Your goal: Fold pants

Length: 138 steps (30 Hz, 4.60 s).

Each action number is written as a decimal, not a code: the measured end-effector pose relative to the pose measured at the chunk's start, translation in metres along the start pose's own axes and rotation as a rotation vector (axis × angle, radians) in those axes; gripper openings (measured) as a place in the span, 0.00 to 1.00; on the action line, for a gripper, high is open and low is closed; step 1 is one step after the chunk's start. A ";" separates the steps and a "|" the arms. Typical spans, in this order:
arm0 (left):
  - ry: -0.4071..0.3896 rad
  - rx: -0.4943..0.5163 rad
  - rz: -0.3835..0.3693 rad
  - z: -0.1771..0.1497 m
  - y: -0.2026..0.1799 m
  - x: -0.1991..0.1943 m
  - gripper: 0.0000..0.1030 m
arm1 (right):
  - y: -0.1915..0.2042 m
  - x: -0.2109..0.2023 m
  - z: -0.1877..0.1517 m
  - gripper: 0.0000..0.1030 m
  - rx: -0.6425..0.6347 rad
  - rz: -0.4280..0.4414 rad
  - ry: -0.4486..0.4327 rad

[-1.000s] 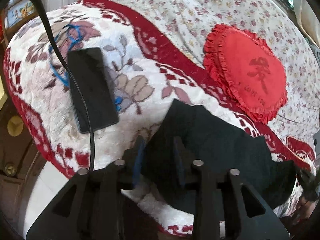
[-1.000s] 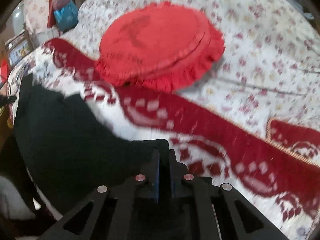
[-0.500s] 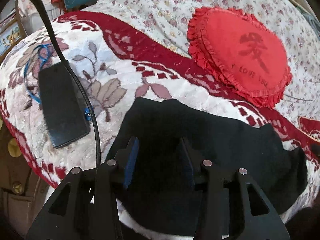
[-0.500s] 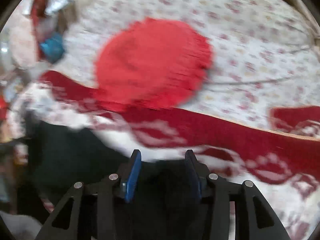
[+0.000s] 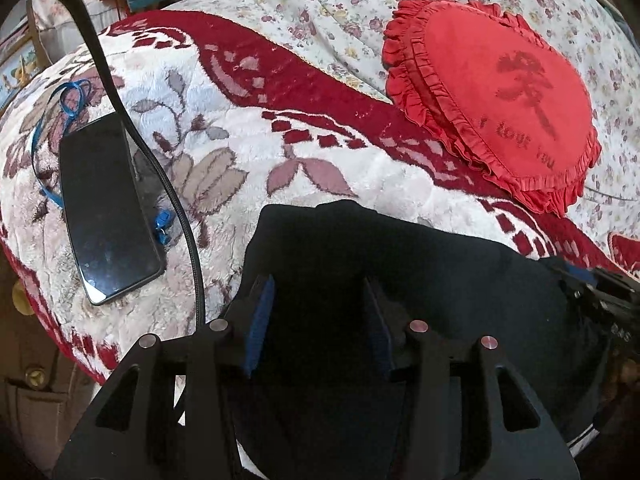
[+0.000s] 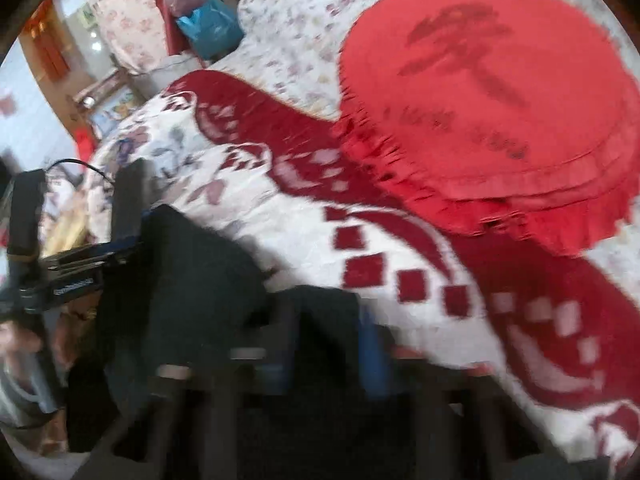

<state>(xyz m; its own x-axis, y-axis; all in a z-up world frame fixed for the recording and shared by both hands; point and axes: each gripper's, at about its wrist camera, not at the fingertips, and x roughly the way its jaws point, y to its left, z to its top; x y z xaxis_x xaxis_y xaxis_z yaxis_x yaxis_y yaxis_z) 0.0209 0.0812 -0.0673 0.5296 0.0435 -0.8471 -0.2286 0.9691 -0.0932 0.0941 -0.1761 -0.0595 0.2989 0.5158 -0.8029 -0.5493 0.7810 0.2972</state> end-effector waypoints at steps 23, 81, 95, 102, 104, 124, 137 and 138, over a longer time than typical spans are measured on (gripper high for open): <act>-0.080 -0.005 0.022 0.007 -0.012 -0.021 0.59 | -0.007 -0.080 -0.018 0.34 0.100 -0.134 -0.161; 0.090 0.411 -0.345 -0.043 -0.238 -0.032 0.59 | -0.100 -0.192 -0.212 0.44 0.448 -0.285 -0.115; 0.216 0.610 -0.510 -0.054 -0.352 -0.007 0.59 | -0.103 -0.174 -0.239 0.50 0.572 -0.174 -0.114; 0.270 0.677 -0.540 -0.067 -0.391 0.014 0.59 | -0.105 -0.166 -0.244 0.69 0.676 -0.156 -0.226; 0.274 0.661 -0.541 -0.069 -0.394 0.023 0.59 | -0.102 -0.162 -0.245 0.77 0.696 -0.158 -0.280; 0.067 0.255 -0.437 0.022 -0.189 -0.046 0.59 | -0.016 -0.158 -0.139 0.15 0.310 -0.029 -0.351; 0.109 0.167 -0.372 -0.016 -0.117 -0.041 0.59 | -0.005 -0.117 -0.131 0.45 0.297 0.065 -0.179; 0.121 0.179 -0.381 -0.024 -0.123 -0.038 0.59 | -0.013 -0.117 -0.130 0.45 0.309 0.032 -0.178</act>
<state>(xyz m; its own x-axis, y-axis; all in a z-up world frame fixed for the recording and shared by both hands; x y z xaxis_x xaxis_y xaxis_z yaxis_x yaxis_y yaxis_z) 0.0095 -0.0455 -0.0360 0.4470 -0.3434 -0.8260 0.1156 0.9378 -0.3273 -0.0351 -0.2924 -0.0362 0.4321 0.5735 -0.6960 -0.3071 0.8192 0.4844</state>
